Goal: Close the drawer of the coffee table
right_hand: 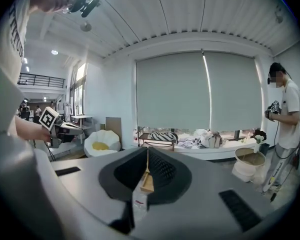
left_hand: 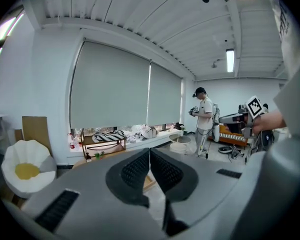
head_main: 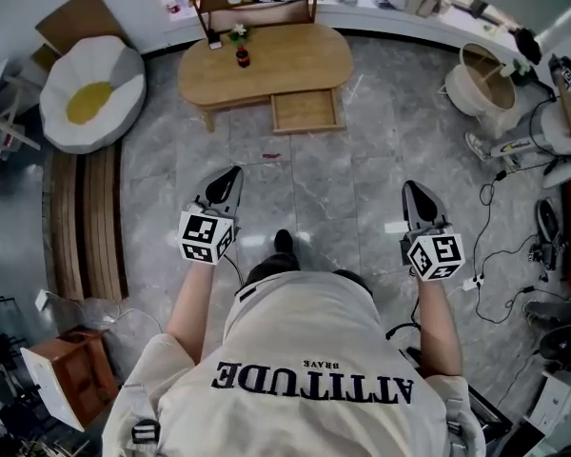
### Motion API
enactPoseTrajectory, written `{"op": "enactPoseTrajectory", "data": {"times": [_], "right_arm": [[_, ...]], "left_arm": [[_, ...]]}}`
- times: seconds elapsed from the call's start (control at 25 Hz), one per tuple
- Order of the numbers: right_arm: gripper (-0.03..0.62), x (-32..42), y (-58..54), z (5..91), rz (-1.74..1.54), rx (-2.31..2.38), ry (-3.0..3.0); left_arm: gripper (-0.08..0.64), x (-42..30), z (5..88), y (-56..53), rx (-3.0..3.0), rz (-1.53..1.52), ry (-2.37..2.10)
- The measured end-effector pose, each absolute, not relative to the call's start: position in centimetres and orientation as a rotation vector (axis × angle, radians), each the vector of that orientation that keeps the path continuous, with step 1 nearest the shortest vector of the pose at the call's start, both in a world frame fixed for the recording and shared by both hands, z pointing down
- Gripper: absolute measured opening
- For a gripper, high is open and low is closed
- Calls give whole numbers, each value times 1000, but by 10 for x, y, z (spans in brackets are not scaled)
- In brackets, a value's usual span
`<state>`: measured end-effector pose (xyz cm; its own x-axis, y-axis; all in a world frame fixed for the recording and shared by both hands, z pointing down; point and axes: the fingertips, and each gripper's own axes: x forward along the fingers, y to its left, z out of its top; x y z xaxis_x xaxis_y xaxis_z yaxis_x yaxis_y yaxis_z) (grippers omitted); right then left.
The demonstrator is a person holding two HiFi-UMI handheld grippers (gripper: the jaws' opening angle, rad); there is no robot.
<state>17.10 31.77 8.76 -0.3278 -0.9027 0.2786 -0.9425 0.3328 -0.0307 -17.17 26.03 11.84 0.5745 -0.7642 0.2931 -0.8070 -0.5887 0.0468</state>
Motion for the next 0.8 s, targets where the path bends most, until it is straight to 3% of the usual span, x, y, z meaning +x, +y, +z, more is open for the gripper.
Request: {"op": "enactPoseTrajectory", "data": {"times": [0.8], "right_arm": [[21,124,253,100,293,1689,-2357]], "left_arm": [[21,-201,140,181,2629,363,-1245]]}}
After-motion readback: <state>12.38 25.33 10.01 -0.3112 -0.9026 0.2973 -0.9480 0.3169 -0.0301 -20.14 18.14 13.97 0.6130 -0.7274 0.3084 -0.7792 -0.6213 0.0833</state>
